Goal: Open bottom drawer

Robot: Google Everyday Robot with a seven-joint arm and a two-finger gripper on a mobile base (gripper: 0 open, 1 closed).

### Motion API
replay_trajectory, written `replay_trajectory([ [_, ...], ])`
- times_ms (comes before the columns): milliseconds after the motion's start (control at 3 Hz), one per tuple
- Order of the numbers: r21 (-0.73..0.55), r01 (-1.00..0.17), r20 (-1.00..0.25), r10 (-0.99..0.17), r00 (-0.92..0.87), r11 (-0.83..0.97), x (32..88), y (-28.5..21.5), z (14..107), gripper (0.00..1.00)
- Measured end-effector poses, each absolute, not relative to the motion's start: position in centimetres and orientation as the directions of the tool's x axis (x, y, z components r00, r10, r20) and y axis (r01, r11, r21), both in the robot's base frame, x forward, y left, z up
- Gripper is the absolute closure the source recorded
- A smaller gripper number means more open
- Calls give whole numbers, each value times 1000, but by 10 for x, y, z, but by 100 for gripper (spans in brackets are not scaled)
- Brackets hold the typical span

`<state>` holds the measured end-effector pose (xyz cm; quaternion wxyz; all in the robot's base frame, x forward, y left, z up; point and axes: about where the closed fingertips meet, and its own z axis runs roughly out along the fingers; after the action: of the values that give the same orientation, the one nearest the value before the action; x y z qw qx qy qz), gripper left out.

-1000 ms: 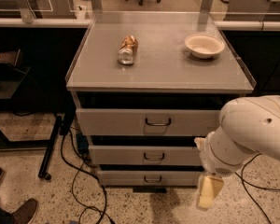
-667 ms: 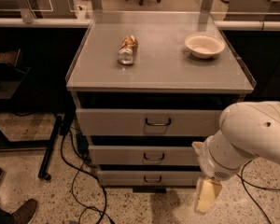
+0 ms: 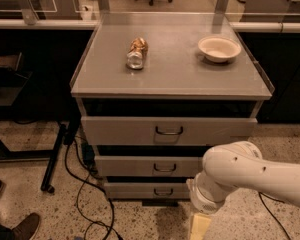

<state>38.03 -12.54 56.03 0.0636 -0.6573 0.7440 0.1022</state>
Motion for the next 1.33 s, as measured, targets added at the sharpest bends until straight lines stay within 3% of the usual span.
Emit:
replay_trajectory([
  [1333, 159, -963, -343, -902, -262, 219, 403, -145, 448, 0],
])
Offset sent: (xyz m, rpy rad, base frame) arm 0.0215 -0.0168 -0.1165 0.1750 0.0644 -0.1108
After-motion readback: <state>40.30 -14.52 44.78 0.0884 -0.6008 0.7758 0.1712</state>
